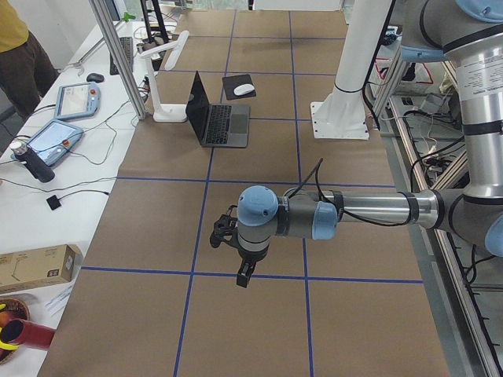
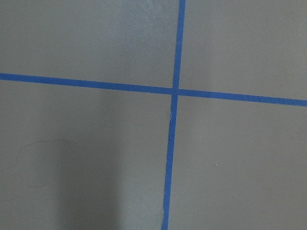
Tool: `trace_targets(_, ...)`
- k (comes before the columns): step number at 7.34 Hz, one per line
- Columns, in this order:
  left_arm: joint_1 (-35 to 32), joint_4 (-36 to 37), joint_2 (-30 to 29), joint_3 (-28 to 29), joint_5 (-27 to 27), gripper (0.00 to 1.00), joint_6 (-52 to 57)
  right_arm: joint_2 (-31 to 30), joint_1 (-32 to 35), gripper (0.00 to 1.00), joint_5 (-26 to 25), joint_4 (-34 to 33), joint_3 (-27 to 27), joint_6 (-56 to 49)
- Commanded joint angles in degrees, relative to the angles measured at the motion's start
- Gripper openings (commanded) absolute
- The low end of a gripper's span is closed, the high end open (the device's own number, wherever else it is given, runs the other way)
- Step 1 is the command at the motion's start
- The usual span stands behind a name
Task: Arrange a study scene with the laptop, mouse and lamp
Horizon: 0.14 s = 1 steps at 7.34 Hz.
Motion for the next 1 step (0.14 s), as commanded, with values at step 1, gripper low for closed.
trace_targets(1, 0.0, 0.07, 0.0, -0.03, -0.03, 1.0, -0.03, -0.05, 0.0, 1.0, 0.0, -0.05, -0.04, -0.01)
